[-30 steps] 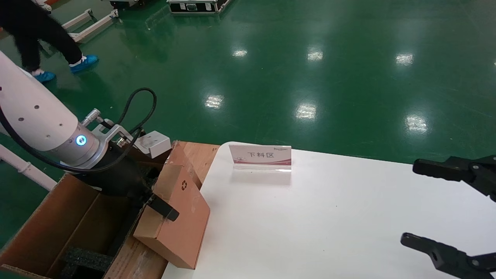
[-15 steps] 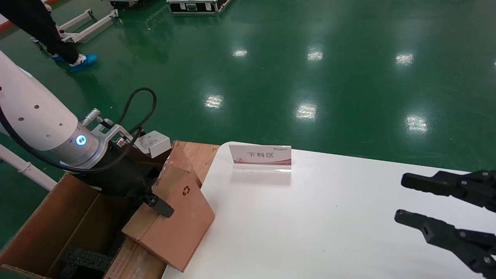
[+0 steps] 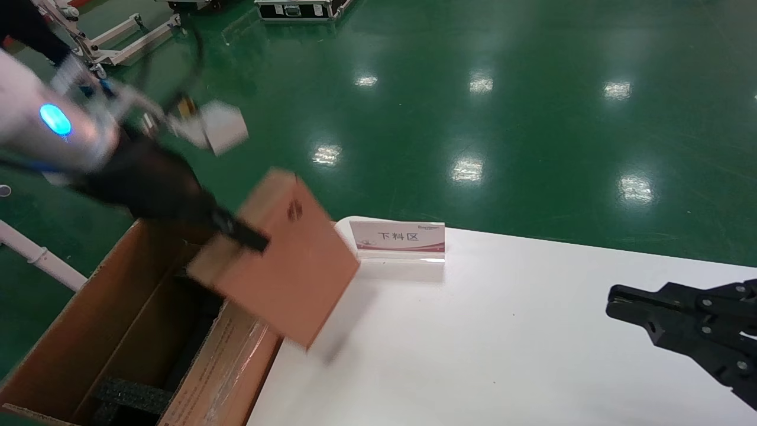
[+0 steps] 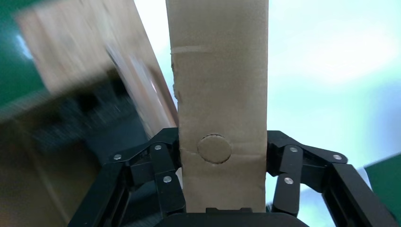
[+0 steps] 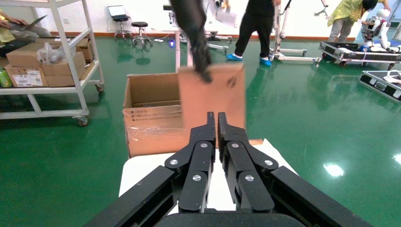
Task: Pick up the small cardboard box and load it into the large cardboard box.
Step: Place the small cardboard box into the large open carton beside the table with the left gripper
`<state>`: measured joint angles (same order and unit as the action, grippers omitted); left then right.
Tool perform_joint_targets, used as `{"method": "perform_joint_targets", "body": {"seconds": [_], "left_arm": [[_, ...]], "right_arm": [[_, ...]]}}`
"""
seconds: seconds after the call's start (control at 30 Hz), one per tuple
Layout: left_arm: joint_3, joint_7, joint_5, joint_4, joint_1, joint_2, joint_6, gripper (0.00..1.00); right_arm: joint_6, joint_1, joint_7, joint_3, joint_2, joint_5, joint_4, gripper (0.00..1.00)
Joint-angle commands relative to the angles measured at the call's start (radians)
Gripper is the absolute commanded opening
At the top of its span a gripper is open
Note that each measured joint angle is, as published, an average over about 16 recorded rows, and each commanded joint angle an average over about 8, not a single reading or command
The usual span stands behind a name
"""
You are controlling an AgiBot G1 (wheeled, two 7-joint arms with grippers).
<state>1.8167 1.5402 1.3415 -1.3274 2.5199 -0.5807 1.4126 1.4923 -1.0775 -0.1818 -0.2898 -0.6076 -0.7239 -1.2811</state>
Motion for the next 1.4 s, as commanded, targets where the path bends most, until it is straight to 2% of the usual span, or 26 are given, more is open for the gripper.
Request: {"method": "perform_joint_targets", "body": {"seconds": [0.03, 0.2, 0.33, 0.47, 0.7, 0.73, 0.87, 0.97, 1.0, 1.4], "left_arm": [[-0.022, -0.001, 0.001, -0.001, 0.050, -0.002, 0.016, 0.00], [-0.057, -0.014, 0.052, 0.022, 0.193, -0.024, 0.094, 0.00], [-0.038, -0.028, 0.100, 0.045, 0.281, -0.036, 0.157, 0.00], [0.044, -0.043, 0.133, 0.059, 0.343, -0.033, 0.187, 0.00], [0.258, -0.035, 0.147, 0.060, 0.437, 0.000, 0.231, 0.00], [0.288, -0.029, 0.147, 0.058, 0.450, 0.007, 0.236, 0.00], [0.388, -0.007, 0.154, 0.045, 0.482, 0.040, 0.242, 0.00], [0.426, 0.002, 0.170, 0.033, 0.487, 0.073, 0.237, 0.00], [0.432, 0.003, 0.177, 0.028, 0.487, 0.085, 0.236, 0.00], [0.433, 0.016, 0.269, -0.027, 0.462, 0.236, 0.225, 0.00]], "right_arm": [[0.000, 0.000, 0.000, 0.000, 0.000, 0.000, 0.000, 0.00], [0.000, 0.000, 0.000, 0.000, 0.000, 0.000, 0.000, 0.00], [0.000, 0.000, 0.000, -0.001, 0.000, 0.000, 0.000, 0.00], [0.000, 0.000, 0.000, -0.001, 0.000, 0.001, 0.000, 0.00], [0.000, 0.000, 0.001, -0.001, 0.001, 0.001, 0.000, 0.00], [-0.001, 0.000, 0.001, -0.001, 0.001, 0.001, 0.000, 0.03], [-0.001, 0.000, 0.001, -0.002, 0.001, 0.001, 0.000, 0.53], [-0.001, 0.000, 0.001, -0.002, 0.001, 0.001, 0.000, 0.91], [-0.001, 0.000, 0.001, -0.002, 0.001, 0.001, 0.000, 1.00], [-0.001, -0.001, 0.001, -0.003, 0.001, 0.002, 0.000, 1.00]]}}
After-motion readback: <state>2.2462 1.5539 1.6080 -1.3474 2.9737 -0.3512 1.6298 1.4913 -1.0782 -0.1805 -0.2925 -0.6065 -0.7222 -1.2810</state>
